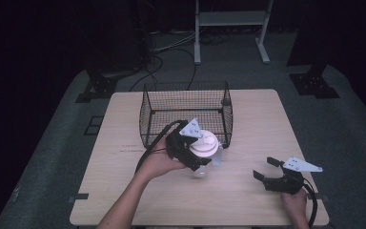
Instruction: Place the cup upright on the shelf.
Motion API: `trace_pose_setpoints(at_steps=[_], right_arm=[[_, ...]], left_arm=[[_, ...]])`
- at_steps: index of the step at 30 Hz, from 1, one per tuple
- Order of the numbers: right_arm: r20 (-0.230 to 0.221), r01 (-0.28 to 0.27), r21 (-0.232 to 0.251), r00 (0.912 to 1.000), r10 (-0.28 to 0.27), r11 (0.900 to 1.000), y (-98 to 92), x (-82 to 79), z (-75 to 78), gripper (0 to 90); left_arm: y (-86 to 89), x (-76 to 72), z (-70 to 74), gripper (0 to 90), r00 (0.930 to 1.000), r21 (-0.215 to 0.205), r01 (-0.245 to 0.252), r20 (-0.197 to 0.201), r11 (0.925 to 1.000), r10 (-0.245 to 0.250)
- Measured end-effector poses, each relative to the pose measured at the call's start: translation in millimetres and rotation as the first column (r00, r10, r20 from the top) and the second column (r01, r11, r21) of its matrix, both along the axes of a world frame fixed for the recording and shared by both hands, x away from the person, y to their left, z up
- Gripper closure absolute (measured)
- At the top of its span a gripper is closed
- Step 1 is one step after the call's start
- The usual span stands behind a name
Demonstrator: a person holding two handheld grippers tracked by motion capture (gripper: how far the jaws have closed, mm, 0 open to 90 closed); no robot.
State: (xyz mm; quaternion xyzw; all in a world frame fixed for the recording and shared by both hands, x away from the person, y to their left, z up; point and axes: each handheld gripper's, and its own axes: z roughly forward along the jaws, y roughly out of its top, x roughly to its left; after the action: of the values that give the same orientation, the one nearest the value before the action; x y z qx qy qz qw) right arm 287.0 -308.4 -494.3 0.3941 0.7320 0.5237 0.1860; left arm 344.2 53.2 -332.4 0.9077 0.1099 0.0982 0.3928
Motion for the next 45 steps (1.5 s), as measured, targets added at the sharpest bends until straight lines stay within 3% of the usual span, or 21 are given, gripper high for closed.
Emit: trace_pose_setpoints(at_steps=[10,21,36,45], right_arm=[[0.001,0.001,0.000,1.0000,-0.001,1.000,0.0,0.1,0.0,12.8],[0.003,0.000,0.000,1.0000,0.000,1.000,-0.2,0.3,0.0,12.8],[0.003,0.002,0.004,1.0000,-0.002,1.000,-0.4,0.3,0.0,12.9],[0.004,0.004,0.009,1.0000,-0.004,1.000,-0.8,0.5,0.0,12.9]], left_arm=[[9.4,9.1,35.2,5.1,0.9999,-0.045,0.000,-0.012,0.9990,-0.001],[8.6,21.2,72.3,5.1,0.9999,-0.031,0.010,0.003,0.9995,-0.010],[6.5,44.3,98.5,5.2,0.9998,-0.044,-0.017,-0.005,0.9989,0.017],[9.6,61.8,106.3,5.2,0.9989,-0.023,-0.044,-0.014,0.9988,0.044]])
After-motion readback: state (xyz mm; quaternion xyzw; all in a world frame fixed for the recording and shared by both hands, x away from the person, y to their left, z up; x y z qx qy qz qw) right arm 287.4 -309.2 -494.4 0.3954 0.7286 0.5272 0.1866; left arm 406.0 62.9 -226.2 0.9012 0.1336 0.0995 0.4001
